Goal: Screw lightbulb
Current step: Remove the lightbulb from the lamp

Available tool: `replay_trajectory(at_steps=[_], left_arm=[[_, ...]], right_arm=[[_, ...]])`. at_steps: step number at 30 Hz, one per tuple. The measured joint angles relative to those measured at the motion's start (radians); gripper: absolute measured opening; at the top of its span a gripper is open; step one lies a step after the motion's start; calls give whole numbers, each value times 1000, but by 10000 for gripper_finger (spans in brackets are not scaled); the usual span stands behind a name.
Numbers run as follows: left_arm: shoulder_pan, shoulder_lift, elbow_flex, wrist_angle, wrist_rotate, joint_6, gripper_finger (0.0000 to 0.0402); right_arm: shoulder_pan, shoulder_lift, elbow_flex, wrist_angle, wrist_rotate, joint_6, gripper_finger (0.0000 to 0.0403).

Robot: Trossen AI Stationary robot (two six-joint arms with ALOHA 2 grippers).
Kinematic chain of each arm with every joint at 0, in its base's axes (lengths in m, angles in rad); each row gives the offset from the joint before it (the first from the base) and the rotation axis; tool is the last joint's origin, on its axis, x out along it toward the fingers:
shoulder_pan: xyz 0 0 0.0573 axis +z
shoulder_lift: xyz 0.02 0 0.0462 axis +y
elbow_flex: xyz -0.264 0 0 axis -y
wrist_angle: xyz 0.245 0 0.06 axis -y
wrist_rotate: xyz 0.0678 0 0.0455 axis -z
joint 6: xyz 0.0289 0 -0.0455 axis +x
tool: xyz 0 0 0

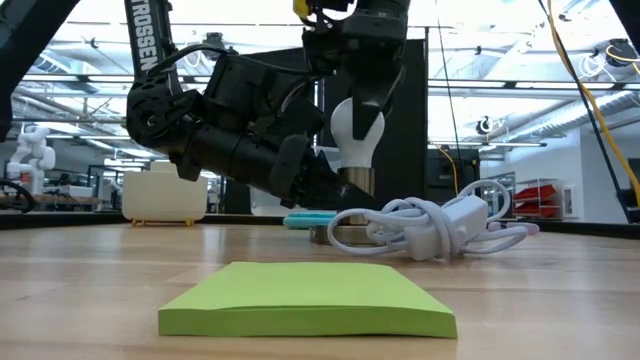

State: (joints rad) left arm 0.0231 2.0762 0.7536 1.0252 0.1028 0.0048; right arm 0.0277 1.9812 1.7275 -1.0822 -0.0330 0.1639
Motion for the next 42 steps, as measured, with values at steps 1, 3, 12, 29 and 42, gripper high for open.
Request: replay_trajectory(at_steps=[1, 3, 12, 29, 42], left_arm=[[0, 0, 0, 0, 0, 0, 197], [0, 0, 0, 0, -1, 0, 197], [0, 0, 0, 0, -3, 0, 197], [1, 0, 0, 0, 14, 9, 197], [2, 0, -1, 0, 38, 9, 197]], right_arm=[[0, 1, 0, -3, -1, -6, 313], [0, 1, 0, -2, 0, -15, 308], [0, 1, 0, 6, 2, -28, 255], [0, 1, 0, 6, 1, -355, 262], [2, 1, -1, 21, 23, -768, 268]])
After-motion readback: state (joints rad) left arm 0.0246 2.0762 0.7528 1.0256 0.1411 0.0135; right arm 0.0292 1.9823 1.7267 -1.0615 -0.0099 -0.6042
